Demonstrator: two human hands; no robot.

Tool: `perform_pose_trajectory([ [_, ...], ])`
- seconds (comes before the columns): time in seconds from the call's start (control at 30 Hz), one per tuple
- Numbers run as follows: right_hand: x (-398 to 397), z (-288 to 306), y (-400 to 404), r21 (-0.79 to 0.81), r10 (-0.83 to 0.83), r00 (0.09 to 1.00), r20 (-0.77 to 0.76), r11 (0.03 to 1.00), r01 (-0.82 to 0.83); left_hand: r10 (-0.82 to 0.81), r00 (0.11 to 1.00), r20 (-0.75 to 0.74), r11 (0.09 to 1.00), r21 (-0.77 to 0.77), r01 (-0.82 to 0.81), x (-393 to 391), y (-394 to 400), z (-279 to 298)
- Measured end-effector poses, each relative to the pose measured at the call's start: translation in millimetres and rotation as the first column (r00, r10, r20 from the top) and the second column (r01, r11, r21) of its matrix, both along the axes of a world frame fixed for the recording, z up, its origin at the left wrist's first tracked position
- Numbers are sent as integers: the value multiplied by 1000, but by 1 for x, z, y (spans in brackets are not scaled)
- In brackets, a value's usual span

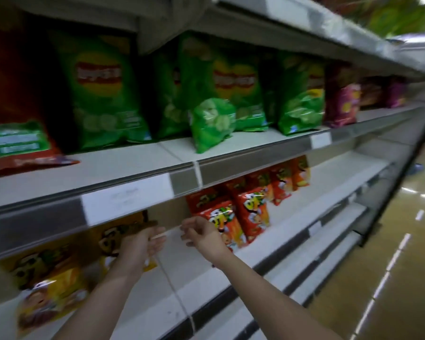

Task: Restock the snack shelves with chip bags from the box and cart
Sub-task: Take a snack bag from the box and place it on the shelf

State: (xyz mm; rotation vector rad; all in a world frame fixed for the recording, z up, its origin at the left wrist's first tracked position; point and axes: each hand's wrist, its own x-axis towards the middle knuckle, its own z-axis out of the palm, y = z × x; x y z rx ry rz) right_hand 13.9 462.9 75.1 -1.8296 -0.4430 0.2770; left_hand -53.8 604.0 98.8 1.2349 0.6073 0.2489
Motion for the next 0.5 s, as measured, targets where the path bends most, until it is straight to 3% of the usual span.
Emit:
perform_pose_trajectory([
  [0.2, 10, 39, -118, 87, -133, 991, 28, 988, 130, -238, 970, 53, 970, 51, 236, 43, -114, 18],
  [0.33, 10, 47, -210, 160, -235, 971, -52, 958, 240, -369, 927, 62, 929, 67, 365, 62, -208, 26],
  [0.5, 12, 51, -348, 121, -351, 934, -66, 926, 357, -501, 861, 87, 865, 6, 502, 84, -342, 34],
])
